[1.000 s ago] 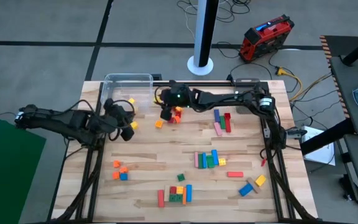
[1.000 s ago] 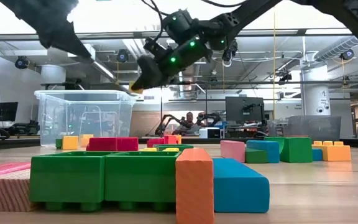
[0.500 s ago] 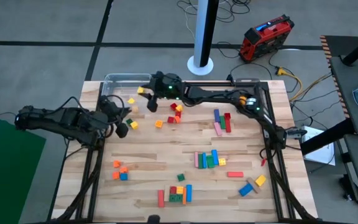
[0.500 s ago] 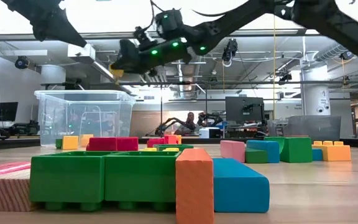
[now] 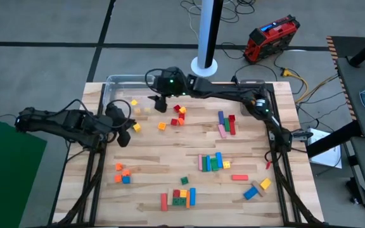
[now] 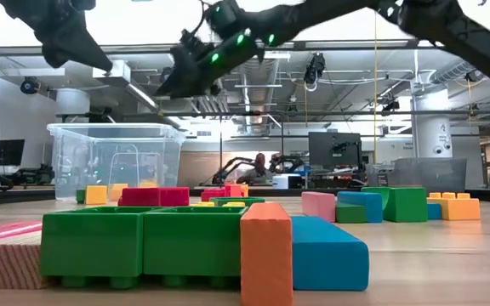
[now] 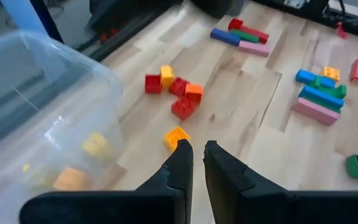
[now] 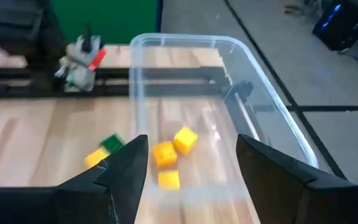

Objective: Sort blocks by size
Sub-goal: Put the green square game piece into the transparent bin

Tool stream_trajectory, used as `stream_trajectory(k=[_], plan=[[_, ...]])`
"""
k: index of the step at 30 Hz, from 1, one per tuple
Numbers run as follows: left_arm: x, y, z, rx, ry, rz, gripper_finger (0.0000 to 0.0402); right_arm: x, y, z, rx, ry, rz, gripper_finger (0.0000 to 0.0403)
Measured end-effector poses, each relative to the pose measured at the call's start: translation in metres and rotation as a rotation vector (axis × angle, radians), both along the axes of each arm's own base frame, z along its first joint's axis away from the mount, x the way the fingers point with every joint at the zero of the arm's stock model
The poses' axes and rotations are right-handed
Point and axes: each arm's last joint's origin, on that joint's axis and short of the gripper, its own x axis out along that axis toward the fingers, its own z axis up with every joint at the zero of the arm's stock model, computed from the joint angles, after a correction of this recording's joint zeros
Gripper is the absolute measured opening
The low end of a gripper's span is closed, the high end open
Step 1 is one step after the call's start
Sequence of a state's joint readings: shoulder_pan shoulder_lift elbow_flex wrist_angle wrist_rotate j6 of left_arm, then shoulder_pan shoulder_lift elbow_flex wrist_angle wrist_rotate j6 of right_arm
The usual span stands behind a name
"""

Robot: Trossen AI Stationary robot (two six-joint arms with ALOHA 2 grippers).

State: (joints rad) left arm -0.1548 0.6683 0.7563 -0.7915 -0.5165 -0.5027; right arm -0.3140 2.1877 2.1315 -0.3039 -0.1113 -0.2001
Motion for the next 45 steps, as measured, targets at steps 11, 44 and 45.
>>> stream_trajectory(k=[11,44,45], plan=[[0.018,-0.008,-0.014,-0.063,0.08,0.001,0.002,-0.05,0.082,0.011,0.075,0.412,0.149,0.0216],[0.048,-0.03,-0.017,0.102,0.048,-0.101,0.002,-0.118,0.31,-0.108,0.095,0.497,0.357,0.0304],[0.048,-0.03,-0.017,0.101,0.044,-0.101,0.002,-0.116,0.31,-0.111,0.09,0.5,0.347,0.0308]])
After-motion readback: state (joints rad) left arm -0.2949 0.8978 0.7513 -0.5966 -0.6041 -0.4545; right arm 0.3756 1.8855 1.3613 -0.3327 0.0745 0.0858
